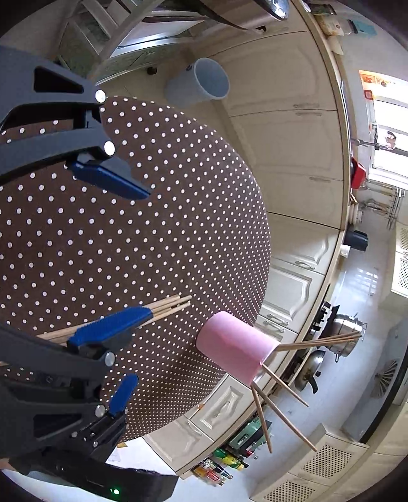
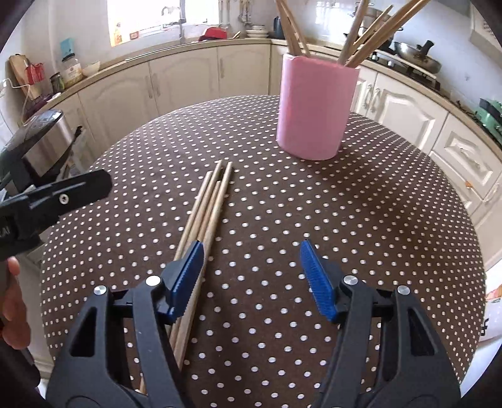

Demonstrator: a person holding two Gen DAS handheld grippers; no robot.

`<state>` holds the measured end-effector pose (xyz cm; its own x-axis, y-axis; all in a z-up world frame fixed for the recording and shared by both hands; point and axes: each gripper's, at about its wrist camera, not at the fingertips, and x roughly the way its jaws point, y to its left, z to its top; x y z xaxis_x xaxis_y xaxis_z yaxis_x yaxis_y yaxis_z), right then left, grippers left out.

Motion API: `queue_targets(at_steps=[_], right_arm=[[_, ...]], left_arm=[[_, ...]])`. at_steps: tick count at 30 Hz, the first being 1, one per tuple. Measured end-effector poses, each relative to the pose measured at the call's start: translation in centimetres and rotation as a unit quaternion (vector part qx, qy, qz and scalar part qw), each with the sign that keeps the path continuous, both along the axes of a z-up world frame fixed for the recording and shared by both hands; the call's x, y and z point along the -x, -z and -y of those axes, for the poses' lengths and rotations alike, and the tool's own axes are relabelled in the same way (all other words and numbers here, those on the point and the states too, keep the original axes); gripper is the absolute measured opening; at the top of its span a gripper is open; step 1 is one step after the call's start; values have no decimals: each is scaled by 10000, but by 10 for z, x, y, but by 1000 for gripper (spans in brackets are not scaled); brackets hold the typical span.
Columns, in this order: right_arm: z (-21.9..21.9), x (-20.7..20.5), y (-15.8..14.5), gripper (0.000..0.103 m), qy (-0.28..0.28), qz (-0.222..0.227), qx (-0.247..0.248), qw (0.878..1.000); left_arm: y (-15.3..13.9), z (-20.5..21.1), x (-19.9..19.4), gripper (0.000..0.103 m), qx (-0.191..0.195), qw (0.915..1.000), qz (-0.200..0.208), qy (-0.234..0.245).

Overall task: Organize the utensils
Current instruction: 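Lower both open grippers over the remaining wooden chopsticks on the table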

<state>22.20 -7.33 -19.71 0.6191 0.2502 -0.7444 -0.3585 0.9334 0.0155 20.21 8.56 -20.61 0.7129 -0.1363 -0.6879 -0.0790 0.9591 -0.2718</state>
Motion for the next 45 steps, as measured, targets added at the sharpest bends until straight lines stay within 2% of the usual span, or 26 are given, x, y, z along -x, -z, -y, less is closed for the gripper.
queue_targets(at_steps=[9,13,15,16,17,21,27,38,45], right_arm=[[-16,-13,3,61,12,-104,99,9999],[-7,-14,4,61,25,-159,28,9999],[1,-12,5,60,24,-211,4,9998],[3,-12,5,53,67,-198,127,9997],[3,-11,9,53,19,-205,278,9994],[15,-9,9,53,32,-265,-47,9996],[21,-8,11,54,23,-255,-122,9996],[32,1,9,54,-42,-248,-171,9995],[50,5,7,55,-20,-333,-585,9977]], left_arm=[[8,7,-8,70,129,9996,-182,148],[12,17,-12,70,160,9988,-326,342],[15,24,-14,70,82,9983,-390,421],[17,27,-15,70,43,9982,-419,433],[19,30,-17,70,12,9980,-455,445],[26,45,-25,70,-212,9968,-651,420],[26,66,-32,70,-644,9942,-701,496],[30,76,-49,70,-888,9909,-898,472],[32,75,-47,71,-989,9900,-857,526]])
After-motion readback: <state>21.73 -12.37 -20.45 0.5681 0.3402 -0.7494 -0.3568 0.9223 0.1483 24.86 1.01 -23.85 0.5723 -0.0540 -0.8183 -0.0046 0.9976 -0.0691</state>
